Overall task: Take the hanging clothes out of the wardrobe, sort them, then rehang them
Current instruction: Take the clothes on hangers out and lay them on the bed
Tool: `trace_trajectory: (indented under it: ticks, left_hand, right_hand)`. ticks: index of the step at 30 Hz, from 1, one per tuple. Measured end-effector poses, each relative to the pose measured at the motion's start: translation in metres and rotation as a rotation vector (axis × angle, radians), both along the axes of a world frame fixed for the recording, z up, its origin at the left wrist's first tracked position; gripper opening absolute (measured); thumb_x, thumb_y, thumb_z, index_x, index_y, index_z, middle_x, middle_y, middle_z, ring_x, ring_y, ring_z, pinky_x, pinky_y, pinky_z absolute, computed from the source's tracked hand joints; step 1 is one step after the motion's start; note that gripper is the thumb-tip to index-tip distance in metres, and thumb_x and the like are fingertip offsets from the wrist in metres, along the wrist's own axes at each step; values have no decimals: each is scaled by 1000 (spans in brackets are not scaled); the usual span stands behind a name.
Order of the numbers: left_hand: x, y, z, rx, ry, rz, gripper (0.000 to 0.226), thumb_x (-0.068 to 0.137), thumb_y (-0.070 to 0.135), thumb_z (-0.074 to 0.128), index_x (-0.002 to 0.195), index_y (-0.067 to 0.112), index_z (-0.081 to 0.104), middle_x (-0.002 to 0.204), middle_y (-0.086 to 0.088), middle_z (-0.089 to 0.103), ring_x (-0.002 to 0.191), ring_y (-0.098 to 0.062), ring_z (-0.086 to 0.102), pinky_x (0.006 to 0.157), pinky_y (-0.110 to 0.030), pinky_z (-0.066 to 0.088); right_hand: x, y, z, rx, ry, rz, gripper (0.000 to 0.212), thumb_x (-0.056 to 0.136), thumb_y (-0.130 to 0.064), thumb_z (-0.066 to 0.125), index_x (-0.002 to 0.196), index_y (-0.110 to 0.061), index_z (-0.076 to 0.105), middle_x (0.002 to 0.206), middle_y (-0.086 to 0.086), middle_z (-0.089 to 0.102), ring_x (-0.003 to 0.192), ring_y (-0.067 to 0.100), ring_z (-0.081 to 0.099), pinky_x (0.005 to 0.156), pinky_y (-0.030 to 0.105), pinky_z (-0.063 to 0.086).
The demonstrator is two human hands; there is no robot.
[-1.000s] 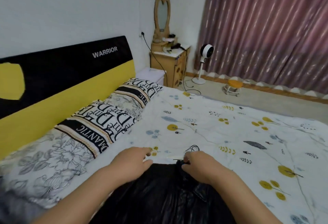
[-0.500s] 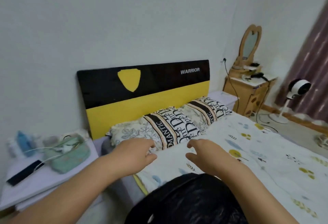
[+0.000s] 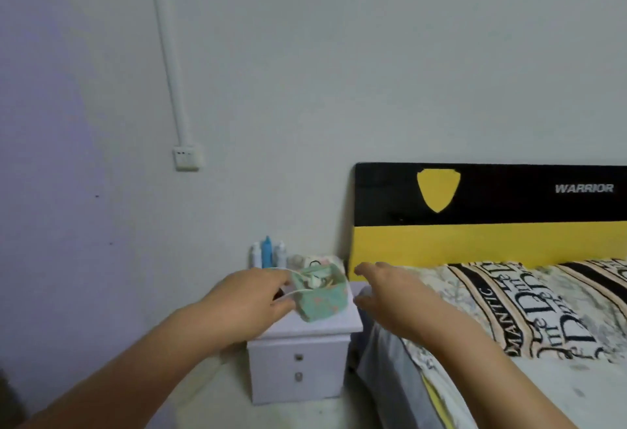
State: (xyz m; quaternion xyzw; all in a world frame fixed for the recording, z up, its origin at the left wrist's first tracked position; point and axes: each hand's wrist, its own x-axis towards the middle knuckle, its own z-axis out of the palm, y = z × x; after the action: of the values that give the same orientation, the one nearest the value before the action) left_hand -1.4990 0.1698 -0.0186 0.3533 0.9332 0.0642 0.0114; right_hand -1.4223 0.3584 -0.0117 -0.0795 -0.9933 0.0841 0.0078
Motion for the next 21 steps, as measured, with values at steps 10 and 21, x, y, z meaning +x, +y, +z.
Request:
trace_trajectory:
  ticks: [10, 21]
  left_hand:
    - [-63, -213, 3, 10, -46, 352, 49, 96, 44, 38, 142, 26, 32, 142, 4, 43, 126, -14, 43, 100, -26, 35]
    - [-90, -371, 8, 121, -35, 803, 54, 95, 41, 44, 144, 25, 28, 141, 3, 42, 127, -14, 42, 102, -26, 36]
  right_hand:
    - [-116, -193, 5, -12, 1, 365, 53, 97, -35, 44, 145, -24, 24, 145, 3, 37, 129, 24, 40, 98, 33, 37]
    - [-232, -360, 10, -40, -30, 811, 54, 98, -35, 44, 146, -23, 23, 147, 1, 32, 134, 21, 34, 106, 32, 34]
